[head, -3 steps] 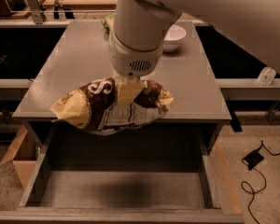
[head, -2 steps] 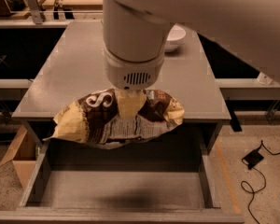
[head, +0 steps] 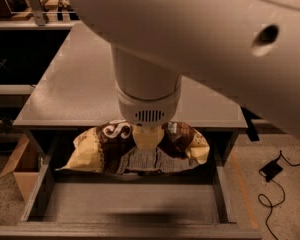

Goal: Place brown chip bag into top drawer

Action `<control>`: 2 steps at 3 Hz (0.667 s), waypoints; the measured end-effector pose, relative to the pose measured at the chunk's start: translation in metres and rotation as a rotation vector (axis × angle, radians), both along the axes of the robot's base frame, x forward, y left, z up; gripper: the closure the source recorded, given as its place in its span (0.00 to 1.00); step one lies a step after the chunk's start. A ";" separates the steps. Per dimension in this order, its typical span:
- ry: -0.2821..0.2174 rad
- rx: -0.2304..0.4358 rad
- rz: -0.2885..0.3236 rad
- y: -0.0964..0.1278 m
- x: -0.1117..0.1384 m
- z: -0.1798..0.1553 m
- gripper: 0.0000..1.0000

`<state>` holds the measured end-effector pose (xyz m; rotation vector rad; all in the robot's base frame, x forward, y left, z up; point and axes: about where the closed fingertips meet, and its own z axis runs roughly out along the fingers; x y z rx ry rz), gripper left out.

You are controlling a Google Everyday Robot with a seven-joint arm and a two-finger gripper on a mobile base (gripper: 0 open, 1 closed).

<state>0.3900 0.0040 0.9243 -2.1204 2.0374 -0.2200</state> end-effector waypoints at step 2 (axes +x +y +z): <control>0.073 -0.027 -0.078 -0.032 0.018 -0.055 1.00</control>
Offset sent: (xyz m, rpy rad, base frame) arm 0.0345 -0.0518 -0.0964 -0.0630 0.1372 -0.1151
